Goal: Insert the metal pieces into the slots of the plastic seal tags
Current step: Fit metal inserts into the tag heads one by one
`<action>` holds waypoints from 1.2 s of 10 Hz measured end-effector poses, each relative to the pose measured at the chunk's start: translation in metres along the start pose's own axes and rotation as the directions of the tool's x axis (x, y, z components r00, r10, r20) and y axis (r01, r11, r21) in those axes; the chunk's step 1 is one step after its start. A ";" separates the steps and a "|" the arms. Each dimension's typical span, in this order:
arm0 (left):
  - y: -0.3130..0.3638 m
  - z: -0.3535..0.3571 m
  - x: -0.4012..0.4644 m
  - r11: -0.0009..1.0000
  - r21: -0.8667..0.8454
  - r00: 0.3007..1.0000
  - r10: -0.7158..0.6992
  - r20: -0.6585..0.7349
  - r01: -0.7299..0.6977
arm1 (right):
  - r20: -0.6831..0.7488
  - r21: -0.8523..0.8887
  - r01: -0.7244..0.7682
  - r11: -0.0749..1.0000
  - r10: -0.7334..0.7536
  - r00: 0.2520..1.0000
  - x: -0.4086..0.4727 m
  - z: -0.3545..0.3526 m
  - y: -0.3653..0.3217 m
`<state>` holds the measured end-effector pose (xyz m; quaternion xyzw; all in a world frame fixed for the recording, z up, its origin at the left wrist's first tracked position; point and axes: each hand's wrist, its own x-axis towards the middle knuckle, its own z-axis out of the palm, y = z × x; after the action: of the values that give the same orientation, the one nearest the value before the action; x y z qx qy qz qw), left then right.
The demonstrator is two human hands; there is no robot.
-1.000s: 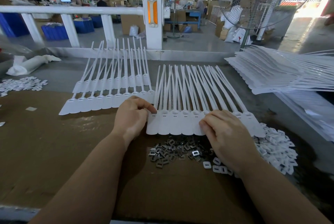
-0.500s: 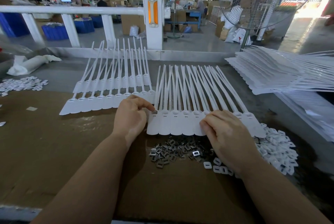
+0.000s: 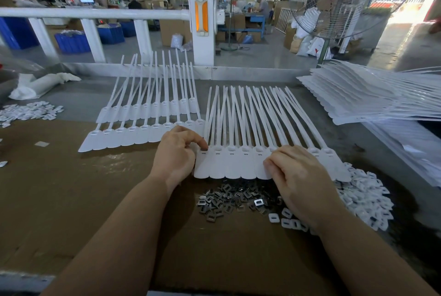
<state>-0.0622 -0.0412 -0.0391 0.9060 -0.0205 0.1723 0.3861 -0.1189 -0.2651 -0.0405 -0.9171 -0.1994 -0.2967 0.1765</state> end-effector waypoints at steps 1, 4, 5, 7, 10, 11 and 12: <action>0.000 0.000 0.000 0.999 -0.024 0.999 -0.030 -0.042 0.029 | -0.002 0.003 0.004 1.000 -0.004 1.000 0.000 0.000 0.000; 0.003 -0.003 -0.004 1.000 -0.025 1.000 0.015 -0.021 -0.016 | 0.002 0.011 0.000 1.000 0.000 1.000 0.000 0.000 0.000; 0.009 -0.005 -0.009 0.988 -0.052 0.987 0.148 0.056 -0.145 | -0.003 0.006 0.001 1.000 -0.001 1.000 0.000 0.001 0.000; 0.029 -0.007 -0.020 0.926 -0.147 0.885 0.375 0.274 -0.347 | -0.008 0.009 0.006 1.000 -0.006 1.000 0.000 0.001 0.001; 0.041 0.002 -0.028 0.817 -0.005 0.718 0.509 0.475 -0.576 | -0.011 0.006 0.006 1.000 -0.006 1.000 0.000 0.002 0.001; 0.042 0.005 -0.029 0.789 0.032 0.692 0.518 0.503 -0.614 | -0.002 0.005 0.008 1.000 -0.008 1.000 0.000 0.002 0.002; 0.043 0.008 -0.030 0.785 0.029 0.682 0.519 0.516 -0.619 | 0.000 0.003 0.012 1.000 -0.012 1.000 0.000 0.002 0.002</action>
<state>-0.0951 -0.0795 -0.0241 0.9011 -0.3801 0.0548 0.2014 -0.1170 -0.2655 -0.0424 -0.9156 -0.2053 -0.2976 0.1760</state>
